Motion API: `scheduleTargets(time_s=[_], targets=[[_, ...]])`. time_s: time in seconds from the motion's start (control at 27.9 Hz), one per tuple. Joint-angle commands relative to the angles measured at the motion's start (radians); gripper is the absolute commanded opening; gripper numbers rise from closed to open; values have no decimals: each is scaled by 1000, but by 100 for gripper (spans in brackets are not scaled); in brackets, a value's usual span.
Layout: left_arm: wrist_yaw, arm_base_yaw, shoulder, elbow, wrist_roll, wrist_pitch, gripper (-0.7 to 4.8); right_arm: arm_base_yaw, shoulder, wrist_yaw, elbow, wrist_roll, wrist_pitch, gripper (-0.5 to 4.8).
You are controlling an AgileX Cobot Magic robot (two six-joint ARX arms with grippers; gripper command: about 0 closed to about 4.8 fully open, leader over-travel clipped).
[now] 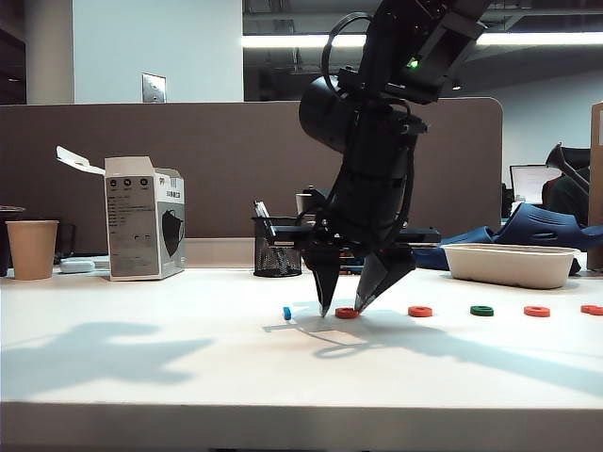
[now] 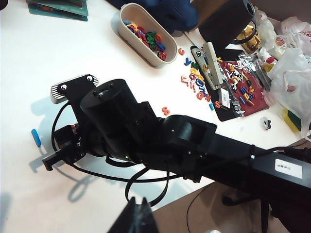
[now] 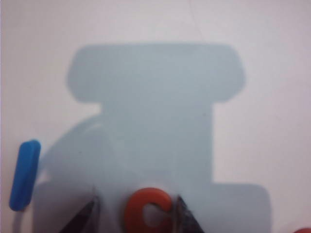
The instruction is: Select the appropriate letters from the row of letter magnets placed on the table to arrange into the word "cool".
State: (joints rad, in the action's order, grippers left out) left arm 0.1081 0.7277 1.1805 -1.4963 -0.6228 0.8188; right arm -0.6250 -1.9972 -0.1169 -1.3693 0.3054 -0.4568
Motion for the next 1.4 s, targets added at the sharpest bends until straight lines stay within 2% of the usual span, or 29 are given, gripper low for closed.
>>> scheduleTargets(time_s=[0.04, 0.22, 0.32, 0.97, 1.08, 1.4], targets=[[0, 0, -3, -3, 2, -13, -3, 0, -7, 7, 7, 5, -48, 198], [0, 0, -3, -3, 2, -13, -3, 0, -7, 7, 7, 5, -48, 197], [0, 0, -3, -3, 2, -13, -3, 0, -7, 7, 7, 4, -48, 148], [0, 0, -3, -3, 2, -13, -3, 0, -7, 3, 8, -22, -47, 133], [0, 0, -3, -3, 2, -13, -3, 0, -7, 3, 8, -22, -47, 110], [0, 0, -3, -3, 2, -13, -3, 0, -7, 3, 8, -21, -37, 112]])
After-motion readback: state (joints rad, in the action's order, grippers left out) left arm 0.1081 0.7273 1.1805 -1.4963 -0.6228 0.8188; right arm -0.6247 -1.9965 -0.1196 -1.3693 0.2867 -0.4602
